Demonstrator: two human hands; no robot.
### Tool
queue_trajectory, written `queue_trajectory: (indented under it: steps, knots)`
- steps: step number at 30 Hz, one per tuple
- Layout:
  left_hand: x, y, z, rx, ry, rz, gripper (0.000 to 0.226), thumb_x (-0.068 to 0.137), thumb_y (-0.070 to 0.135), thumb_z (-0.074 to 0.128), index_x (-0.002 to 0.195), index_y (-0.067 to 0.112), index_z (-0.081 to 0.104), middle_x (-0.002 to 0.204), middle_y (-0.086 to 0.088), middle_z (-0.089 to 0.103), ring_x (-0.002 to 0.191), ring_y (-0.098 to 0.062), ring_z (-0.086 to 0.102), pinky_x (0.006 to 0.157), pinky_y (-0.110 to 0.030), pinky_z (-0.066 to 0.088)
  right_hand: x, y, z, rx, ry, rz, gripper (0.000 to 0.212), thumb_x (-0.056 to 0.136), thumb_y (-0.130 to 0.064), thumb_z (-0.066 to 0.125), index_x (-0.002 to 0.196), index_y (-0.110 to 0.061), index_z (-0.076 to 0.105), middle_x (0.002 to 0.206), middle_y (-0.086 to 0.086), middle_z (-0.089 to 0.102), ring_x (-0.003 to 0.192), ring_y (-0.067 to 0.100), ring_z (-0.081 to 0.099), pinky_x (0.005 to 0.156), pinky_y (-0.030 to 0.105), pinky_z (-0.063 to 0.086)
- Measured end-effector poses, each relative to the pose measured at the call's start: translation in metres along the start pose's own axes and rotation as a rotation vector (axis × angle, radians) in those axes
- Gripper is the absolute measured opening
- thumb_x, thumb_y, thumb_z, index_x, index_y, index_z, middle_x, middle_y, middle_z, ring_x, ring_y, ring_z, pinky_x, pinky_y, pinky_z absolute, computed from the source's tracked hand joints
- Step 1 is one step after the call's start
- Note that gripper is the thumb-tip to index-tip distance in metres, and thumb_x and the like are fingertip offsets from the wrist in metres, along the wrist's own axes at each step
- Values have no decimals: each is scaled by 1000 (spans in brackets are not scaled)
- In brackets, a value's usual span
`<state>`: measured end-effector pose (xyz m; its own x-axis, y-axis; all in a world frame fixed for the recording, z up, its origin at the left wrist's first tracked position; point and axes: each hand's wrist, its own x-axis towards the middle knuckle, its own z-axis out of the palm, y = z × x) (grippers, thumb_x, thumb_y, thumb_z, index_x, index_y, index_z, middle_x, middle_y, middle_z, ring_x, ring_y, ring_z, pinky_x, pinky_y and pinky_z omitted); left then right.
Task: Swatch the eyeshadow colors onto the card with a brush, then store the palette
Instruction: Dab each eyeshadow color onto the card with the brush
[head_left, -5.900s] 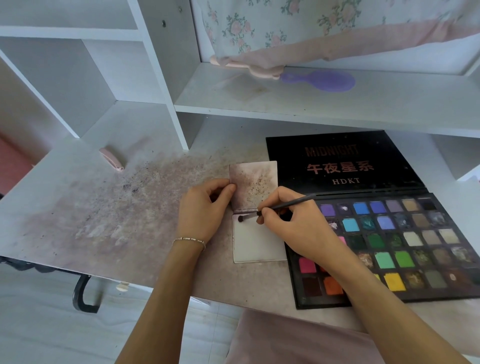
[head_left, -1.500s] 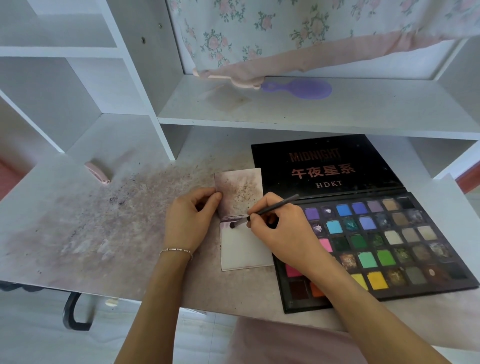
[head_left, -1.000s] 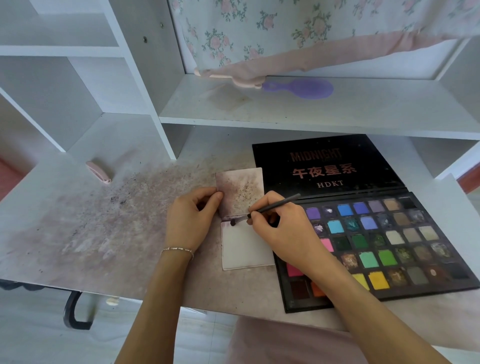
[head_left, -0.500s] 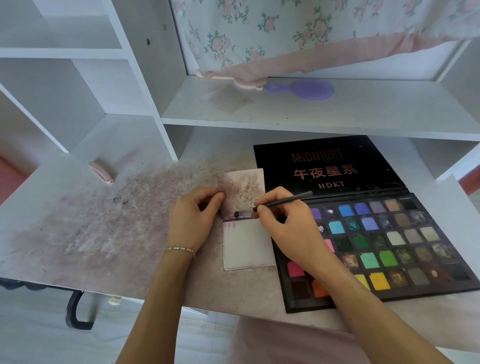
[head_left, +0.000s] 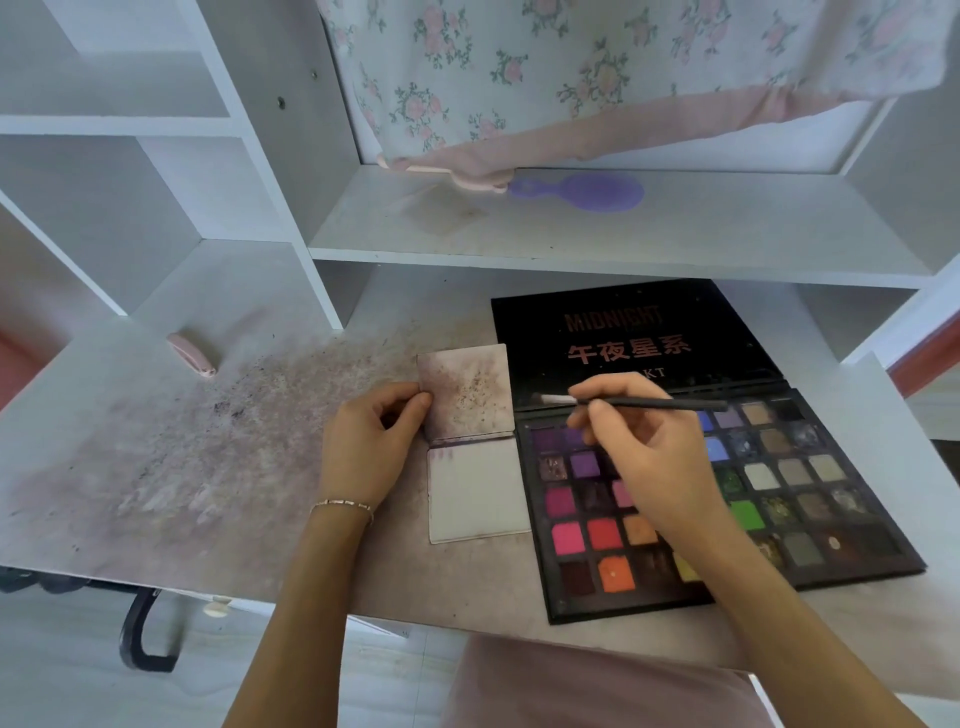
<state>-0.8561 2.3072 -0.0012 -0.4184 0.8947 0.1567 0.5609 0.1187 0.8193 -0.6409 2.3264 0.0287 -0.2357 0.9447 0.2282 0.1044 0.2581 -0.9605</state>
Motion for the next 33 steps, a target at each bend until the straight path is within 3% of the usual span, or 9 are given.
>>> queue_trajectory:
  steps: [4,8,11,24,27,30,33]
  knots:
    - [0,0,3,19,29,-16,15,86,17,61,96,14,72,88,13,64,84,-9,60,81,-23,44,-5,4,-27,-75,97,-15,24,90,-1,46,83,-19,59,67,-4,60,61,11,55,55,15,44]
    - [-2,0,6,61,74,8,16,86,17,62,98,13,72,88,15,61,82,-9,58,79,-22,41,-6,12,-51,-142,170,2,24,89,0,47,86,-23,54,77,-3,61,71,-2,61,56,6,46]
    - [-2,0,6,67,77,2,17,86,18,61,99,13,71,89,15,60,83,-9,57,79,-22,40,-5,20,-60,-184,158,27,27,89,-1,48,86,-27,55,83,-5,62,78,-1,61,60,8,49]
    - [-1,0,6,50,70,1,17,86,17,61,99,12,71,91,11,63,84,-12,59,82,-24,43,-1,31,-55,-339,109,32,17,88,-6,48,82,-20,53,73,-4,59,71,4,60,60,12,49]
    - [-1,0,6,31,71,7,15,86,15,61,97,13,71,89,11,63,79,-7,59,75,-20,43,-1,30,-54,-366,104,24,24,86,-4,48,75,-25,50,70,-1,58,67,8,59,57,18,48]
    - [-1,0,6,22,75,9,13,86,14,62,96,15,71,85,9,63,72,5,57,73,-18,44,-2,30,-54,-351,146,24,29,85,-2,48,72,-28,47,68,-4,56,68,-3,57,54,11,46]
    - [-1,1,6,27,80,5,14,86,14,62,96,13,71,86,8,64,78,-9,58,78,-23,42,-3,30,-55,-312,160,21,28,86,-1,48,74,-26,49,71,-6,56,69,-6,57,54,7,45]
